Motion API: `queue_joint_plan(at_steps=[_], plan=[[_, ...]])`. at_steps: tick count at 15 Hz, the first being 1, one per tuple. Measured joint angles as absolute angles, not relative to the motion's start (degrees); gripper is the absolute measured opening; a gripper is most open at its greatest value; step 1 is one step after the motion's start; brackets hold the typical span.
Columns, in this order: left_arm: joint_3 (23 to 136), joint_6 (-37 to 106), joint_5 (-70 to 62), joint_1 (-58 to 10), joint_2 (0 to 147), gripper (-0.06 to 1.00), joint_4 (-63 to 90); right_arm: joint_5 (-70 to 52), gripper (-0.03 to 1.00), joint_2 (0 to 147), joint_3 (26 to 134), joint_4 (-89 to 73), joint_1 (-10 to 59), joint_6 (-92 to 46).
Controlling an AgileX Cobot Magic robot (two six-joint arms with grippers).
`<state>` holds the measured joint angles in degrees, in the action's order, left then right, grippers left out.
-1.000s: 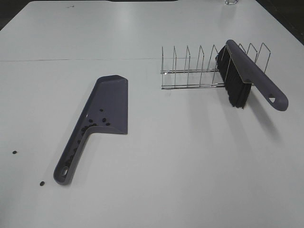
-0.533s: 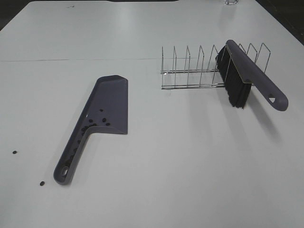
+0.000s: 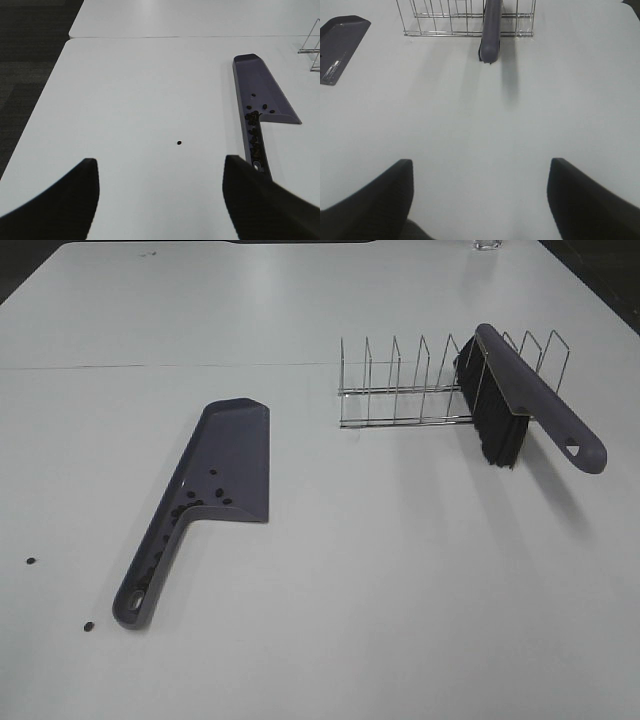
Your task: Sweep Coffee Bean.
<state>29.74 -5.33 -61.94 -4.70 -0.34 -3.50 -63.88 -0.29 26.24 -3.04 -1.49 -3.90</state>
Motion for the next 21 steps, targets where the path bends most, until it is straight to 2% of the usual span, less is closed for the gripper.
queue_joint_plan(at_steps=[6, 7, 10, 21], plan=[[29.7, -5.3, -61.8, -4.2, -0.3, 0.64, -3.3, -63.9, 0.66, -0.3, 26.2, -0.7, -1.5, -4.0], [29.7, -5.4, -61.8, -1.3, -0.3, 0.64, -3.2, -63.9, 0.66, -0.3, 26.2, -0.7, -1.5, -4.0], [29.7, -5.4, -61.8, 1.2, -0.3, 0.64, -3.0, -63.9, 0.66, -0.3, 26.2, -0.7, -1.5, -4.0], [29.7, -5.4, -61.8, 1.3, -0.3, 0.64, -3.0, -63.9, 0.66, -0.3, 26.2, -1.0, -1.5, -3.9]])
